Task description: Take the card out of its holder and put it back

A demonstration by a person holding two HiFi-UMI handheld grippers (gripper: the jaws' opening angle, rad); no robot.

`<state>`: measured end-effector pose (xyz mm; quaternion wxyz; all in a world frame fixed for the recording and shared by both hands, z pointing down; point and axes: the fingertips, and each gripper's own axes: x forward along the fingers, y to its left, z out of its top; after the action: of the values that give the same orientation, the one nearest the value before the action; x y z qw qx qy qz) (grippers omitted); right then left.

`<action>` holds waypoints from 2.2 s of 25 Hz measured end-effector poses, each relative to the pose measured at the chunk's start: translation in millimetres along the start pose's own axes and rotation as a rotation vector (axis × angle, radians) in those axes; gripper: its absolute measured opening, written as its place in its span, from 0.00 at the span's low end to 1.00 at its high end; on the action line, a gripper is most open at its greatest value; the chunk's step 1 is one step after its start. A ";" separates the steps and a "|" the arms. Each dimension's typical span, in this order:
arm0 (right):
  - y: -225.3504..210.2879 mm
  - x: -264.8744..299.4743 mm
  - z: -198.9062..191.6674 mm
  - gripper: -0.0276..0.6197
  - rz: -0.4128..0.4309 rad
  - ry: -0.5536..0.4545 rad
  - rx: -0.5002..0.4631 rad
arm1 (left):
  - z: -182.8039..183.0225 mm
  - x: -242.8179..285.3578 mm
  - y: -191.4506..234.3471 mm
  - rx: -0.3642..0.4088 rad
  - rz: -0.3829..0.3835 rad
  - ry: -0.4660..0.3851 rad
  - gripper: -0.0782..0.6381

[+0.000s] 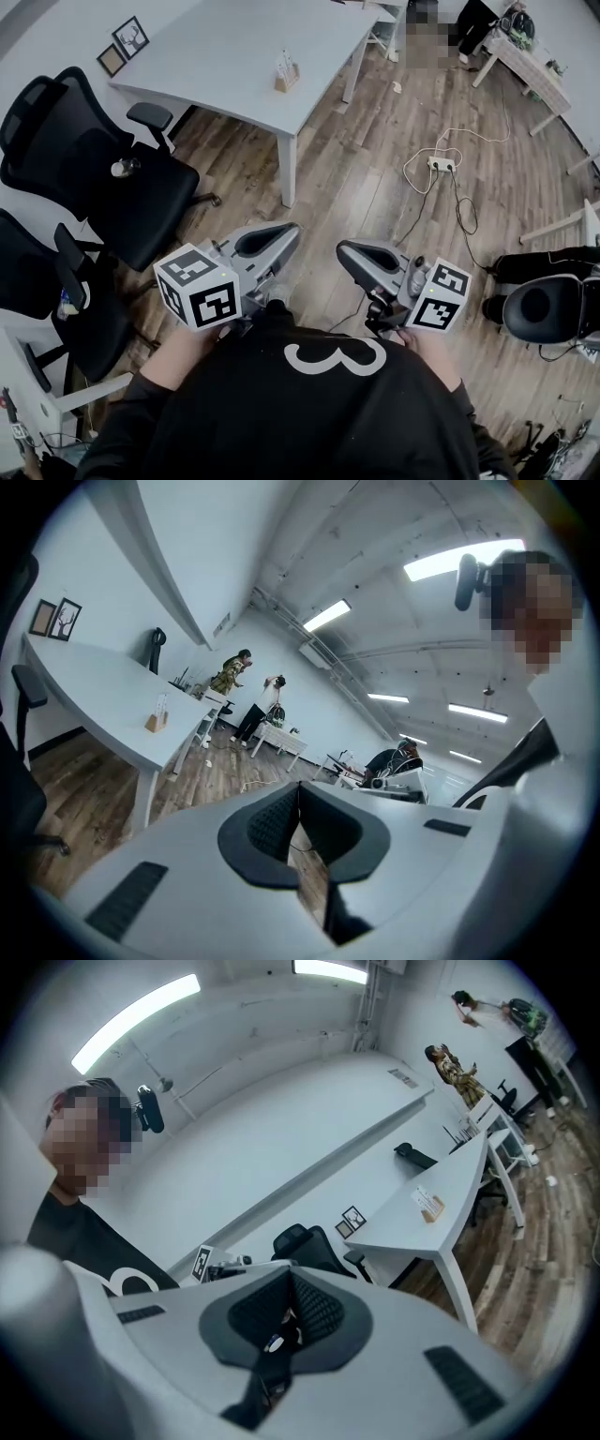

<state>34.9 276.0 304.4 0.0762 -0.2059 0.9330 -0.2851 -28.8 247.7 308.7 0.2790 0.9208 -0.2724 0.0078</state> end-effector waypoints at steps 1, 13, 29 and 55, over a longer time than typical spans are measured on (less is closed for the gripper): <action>-9.7 13.7 5.5 0.06 -0.008 -0.003 0.005 | 7.9 -0.1 16.3 0.000 0.000 0.009 0.13; -84.5 129.0 42.4 0.06 -0.084 0.012 0.054 | 74.4 0.9 157.3 0.014 0.002 0.063 0.13; -204.3 159.5 113.4 0.06 -0.026 0.013 0.085 | 129.4 95.2 241.4 0.005 0.071 0.065 0.13; -398.3 194.5 167.0 0.06 -0.018 0.162 0.218 | 144.7 224.8 436.4 0.018 0.359 0.142 0.29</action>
<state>38.3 -190.6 386.1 0.0200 -0.1813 0.8977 -0.4010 -78.1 -242.8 446.3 0.2834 0.8569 -0.4120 0.1250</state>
